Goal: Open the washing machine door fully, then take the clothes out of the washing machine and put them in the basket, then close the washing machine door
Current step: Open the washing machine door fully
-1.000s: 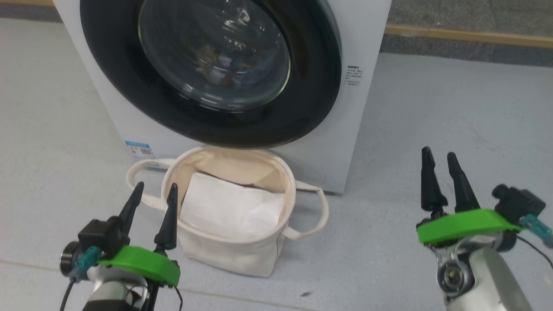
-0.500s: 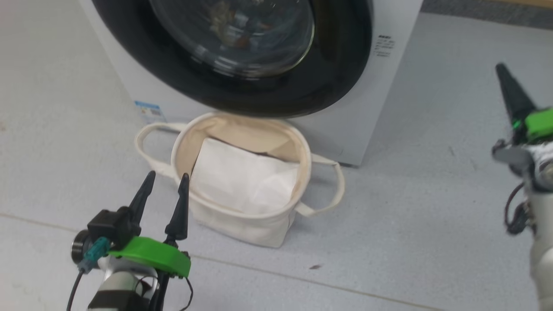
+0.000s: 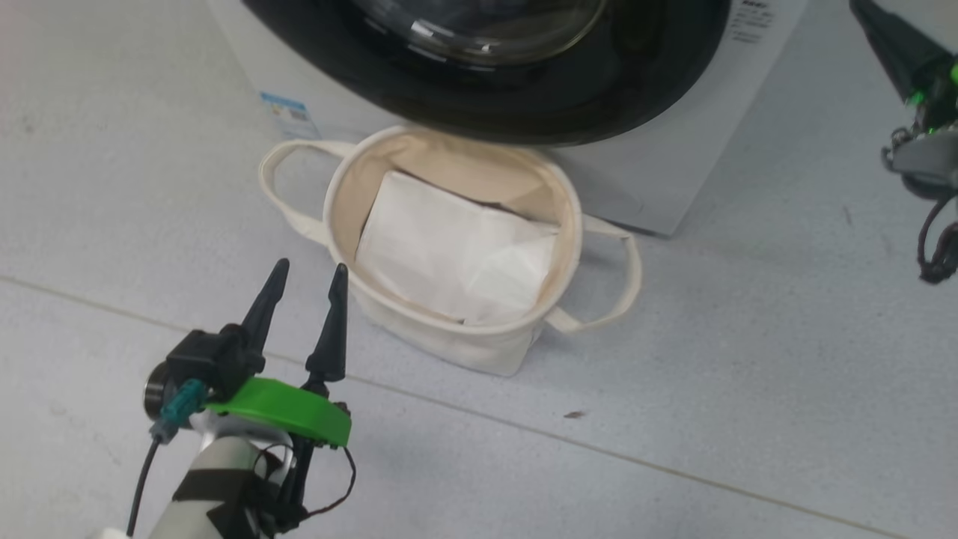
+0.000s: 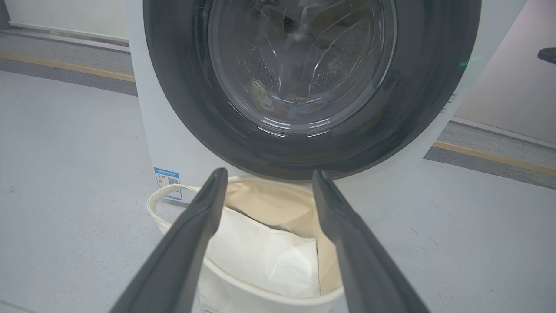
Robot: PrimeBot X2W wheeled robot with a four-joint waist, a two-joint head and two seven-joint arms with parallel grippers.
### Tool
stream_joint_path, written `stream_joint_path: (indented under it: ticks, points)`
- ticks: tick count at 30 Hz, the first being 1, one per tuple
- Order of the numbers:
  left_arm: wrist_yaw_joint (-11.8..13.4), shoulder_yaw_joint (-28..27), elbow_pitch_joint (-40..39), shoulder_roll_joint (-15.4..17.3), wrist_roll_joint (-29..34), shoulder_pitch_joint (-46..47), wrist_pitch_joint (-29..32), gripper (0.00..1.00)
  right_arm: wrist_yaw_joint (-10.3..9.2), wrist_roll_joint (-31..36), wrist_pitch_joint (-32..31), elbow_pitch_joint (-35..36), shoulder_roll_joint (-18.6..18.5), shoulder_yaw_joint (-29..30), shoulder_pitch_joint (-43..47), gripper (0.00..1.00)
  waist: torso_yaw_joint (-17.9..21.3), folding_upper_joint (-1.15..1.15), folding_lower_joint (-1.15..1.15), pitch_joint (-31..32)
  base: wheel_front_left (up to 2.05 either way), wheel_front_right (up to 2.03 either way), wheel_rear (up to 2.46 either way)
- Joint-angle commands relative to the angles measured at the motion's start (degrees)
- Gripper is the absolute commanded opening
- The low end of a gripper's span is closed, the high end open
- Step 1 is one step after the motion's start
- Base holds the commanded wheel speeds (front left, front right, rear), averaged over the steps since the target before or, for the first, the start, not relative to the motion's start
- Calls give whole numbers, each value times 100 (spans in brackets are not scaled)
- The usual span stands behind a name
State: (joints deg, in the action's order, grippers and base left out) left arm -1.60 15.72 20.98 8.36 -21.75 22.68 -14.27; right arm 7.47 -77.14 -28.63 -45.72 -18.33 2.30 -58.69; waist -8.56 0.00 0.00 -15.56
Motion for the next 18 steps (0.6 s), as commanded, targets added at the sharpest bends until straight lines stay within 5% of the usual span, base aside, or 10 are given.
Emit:
stream_joint_path:
  ticks: [1,18]
  points:
    - [-33,-215,-164,46,73,201,-71,100,2,41,-77,65,-56,-75,-374,0,-101,0,0,-131,0,0,0]
    - [-307,-467,-341,-365,480,231,-73,100,2,486,-217,-1107,-12,-439,-1771,0,-473,0,0,-700,0,0,0]
